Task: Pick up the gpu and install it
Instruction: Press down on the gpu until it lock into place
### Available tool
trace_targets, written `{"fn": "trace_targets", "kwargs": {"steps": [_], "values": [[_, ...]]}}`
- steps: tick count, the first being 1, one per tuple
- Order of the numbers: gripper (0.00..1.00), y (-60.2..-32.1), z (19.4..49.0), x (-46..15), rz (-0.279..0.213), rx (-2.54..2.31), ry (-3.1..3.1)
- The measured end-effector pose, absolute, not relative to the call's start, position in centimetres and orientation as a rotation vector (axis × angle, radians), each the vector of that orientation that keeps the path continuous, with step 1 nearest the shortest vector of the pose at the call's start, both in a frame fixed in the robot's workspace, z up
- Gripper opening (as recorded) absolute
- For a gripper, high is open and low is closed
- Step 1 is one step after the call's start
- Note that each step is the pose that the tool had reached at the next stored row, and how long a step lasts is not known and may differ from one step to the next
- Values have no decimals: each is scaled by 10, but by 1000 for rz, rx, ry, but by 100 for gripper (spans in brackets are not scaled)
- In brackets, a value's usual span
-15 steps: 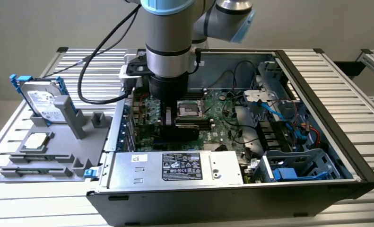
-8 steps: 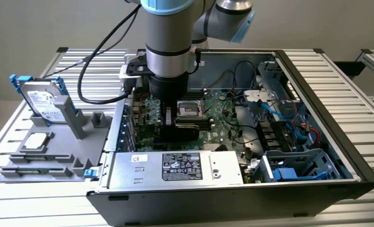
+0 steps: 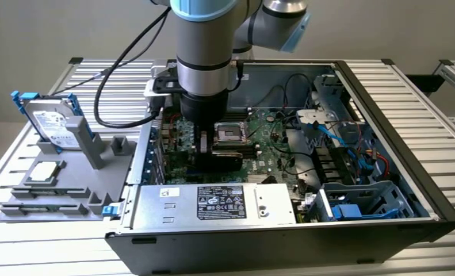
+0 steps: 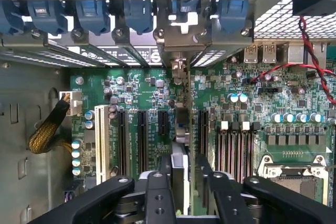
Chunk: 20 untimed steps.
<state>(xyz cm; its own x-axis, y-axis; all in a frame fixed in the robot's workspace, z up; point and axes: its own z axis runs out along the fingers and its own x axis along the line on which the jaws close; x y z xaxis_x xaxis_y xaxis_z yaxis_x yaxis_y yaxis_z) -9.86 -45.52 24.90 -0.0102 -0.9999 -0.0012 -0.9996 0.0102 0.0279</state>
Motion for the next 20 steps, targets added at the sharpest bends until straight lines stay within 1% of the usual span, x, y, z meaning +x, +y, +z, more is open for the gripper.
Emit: {"fn": "trace_targets", "kwargs": {"steps": [3,5,6,20], "values": [[52,-455,249,-98,-32,2196,-2218],[52,-455,249,-99,-32,2196,-2218],[58,-455,249,-98,-32,2196,-2218],[58,-455,250,-98,-39,2193,-2215]]}}
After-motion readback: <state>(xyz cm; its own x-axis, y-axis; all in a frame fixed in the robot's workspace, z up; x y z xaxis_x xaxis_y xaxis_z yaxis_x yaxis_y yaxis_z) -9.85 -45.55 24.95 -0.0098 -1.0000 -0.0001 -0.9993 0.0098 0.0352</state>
